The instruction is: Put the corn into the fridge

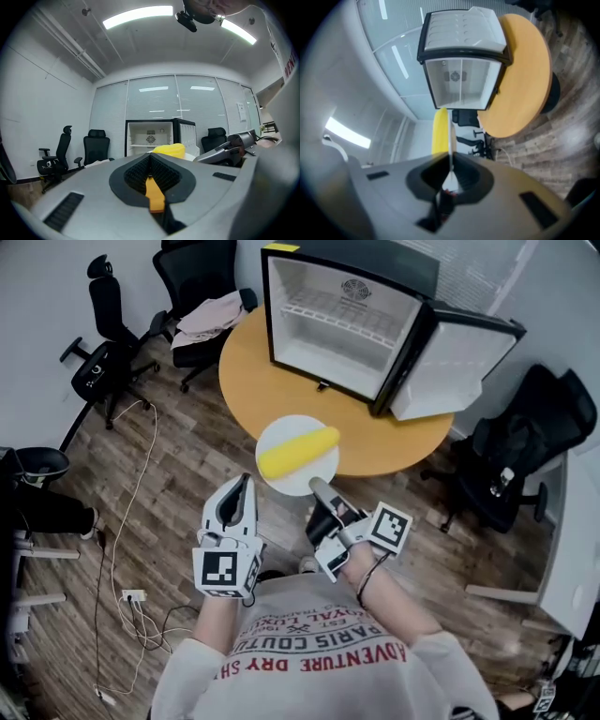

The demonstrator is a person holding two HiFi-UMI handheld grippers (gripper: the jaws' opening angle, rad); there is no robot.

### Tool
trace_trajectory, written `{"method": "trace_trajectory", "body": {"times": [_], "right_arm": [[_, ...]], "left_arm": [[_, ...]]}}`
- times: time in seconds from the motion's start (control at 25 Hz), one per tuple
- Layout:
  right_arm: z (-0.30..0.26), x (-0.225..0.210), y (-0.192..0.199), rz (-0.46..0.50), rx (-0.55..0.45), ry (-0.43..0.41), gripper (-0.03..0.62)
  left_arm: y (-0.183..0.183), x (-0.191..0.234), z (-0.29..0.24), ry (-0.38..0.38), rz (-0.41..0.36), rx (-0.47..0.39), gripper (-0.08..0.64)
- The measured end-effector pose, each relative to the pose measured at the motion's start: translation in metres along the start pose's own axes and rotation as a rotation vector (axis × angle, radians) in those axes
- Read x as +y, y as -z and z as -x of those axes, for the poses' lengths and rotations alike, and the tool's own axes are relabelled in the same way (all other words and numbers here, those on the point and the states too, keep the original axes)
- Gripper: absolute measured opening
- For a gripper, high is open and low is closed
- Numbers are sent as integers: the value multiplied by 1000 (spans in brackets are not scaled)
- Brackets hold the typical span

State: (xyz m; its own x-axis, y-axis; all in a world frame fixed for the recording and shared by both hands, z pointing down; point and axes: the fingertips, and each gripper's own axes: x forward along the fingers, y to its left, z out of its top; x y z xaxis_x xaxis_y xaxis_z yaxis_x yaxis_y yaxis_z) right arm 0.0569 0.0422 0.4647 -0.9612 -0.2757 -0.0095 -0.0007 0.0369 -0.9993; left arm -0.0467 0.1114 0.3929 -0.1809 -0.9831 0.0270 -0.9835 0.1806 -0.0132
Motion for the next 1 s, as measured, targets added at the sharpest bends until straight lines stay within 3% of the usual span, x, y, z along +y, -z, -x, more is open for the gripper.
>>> {"method": "trace_trajectory", "body": {"times": [0.2, 0.48, 1.0], "right_arm": [[-17, -7, -64, -33, -29, 14, 41], [-47, -13, -110, -32, -92, 17, 41], [-157, -15, -197, -24, -340, 18, 41]], "left_arm": [[3, -15, -66, 31, 18, 26, 26], [5, -5, -132, 94, 12, 25, 26], [-8, 52, -292, 397, -25, 5, 26]]}}
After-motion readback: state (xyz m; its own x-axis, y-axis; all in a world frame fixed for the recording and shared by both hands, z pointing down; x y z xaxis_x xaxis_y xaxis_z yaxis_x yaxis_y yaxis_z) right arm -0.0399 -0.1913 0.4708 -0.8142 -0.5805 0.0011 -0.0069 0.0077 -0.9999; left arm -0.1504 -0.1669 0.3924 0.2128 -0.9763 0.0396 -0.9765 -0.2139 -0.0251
